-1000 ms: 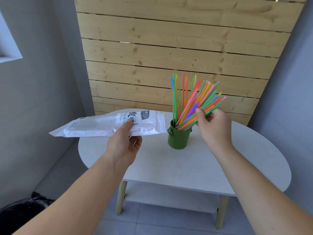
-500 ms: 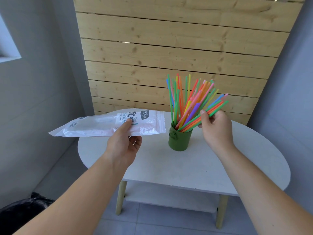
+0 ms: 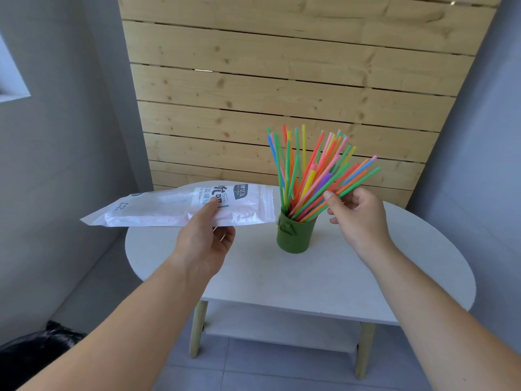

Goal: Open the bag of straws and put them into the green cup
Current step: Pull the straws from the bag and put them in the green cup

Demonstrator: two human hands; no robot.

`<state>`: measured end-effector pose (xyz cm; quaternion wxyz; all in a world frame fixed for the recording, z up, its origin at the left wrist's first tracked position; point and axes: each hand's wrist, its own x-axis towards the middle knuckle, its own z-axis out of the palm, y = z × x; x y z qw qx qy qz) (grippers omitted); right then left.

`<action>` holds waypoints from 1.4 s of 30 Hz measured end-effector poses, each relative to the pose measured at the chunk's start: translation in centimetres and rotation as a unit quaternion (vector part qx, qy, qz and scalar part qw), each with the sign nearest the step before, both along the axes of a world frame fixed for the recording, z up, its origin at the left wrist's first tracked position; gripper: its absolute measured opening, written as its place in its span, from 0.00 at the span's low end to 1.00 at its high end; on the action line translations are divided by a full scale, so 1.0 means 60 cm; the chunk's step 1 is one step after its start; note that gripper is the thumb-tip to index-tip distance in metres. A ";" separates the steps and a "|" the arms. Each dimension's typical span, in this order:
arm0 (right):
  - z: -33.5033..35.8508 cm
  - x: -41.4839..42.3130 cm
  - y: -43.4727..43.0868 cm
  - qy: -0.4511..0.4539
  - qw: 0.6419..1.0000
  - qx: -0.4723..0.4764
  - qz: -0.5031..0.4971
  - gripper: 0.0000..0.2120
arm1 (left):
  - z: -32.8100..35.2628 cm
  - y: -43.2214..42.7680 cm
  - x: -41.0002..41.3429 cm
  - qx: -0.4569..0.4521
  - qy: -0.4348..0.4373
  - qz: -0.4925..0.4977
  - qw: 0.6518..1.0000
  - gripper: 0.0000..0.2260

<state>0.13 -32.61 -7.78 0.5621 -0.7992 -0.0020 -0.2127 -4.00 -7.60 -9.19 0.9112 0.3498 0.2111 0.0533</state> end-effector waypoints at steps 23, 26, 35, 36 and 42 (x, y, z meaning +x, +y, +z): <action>0.021 -0.083 0.088 0.255 0.888 0.275 0.265 0.18 | 0.014 -0.023 -0.015 0.125 -0.157 -0.054 0.978 0.14; 0.014 -0.085 0.111 0.245 0.877 0.352 0.215 0.19 | 0.018 -0.025 -0.019 0.173 -0.189 -0.072 0.964 0.16; -0.015 -0.092 0.142 0.303 0.835 0.412 0.205 0.19 | 0.028 -0.022 -0.028 0.314 -0.258 -0.081 0.910 0.10; -0.019 -0.093 0.147 0.311 0.829 0.418 0.206 0.19 | 0.029 -0.022 -0.029 0.324 -0.264 -0.085 0.904 0.10; -0.020 -0.096 0.160 0.320 0.809 0.441 0.219 0.20 | 0.033 -0.015 -0.026 0.356 -0.227 -0.033 0.906 0.13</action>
